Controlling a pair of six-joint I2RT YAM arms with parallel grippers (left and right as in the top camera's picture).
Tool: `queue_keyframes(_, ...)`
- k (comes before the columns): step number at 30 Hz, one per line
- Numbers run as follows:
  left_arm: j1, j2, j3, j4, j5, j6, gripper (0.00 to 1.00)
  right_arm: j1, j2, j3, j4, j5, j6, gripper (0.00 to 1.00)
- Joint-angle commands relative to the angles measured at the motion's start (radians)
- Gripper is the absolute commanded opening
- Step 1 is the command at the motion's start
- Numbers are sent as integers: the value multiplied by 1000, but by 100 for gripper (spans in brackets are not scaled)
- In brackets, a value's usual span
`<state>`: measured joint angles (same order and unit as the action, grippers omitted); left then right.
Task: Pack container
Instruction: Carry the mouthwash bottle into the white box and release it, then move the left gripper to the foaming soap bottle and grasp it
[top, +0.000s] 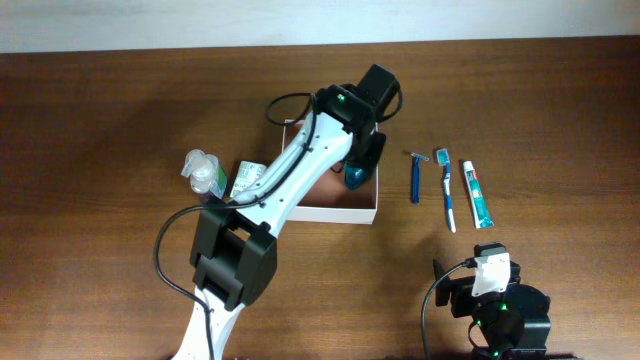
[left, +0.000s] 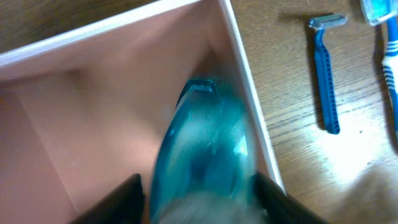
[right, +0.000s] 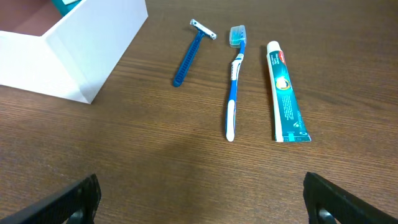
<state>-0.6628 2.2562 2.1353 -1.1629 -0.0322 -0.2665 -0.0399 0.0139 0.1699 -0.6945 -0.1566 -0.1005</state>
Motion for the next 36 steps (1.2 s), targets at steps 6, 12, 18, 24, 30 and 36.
queue_keyframes(6,25,6,121,-219,-28,-36,99,-7,-6,-5,2,-5,12,99)
queue_keyframes(12,93,6,338,-478,-28,-36,99,-7,-6,-5,2,-5,12,99)
queue_keyframes(18,163,-88,439,-525,25,49,100,-7,-6,-5,2,-5,12,99)
queue_keyframes(24,246,-270,410,-525,-118,138,99,-7,-6,-5,3,-5,12,99)
queue_keyframes(30,429,-411,282,-525,-184,138,99,-7,-6,-5,2,-5,12,99)
queue_keyframes(36,565,-417,35,-489,-61,314,95,-7,-6,-5,2,-5,12,99)
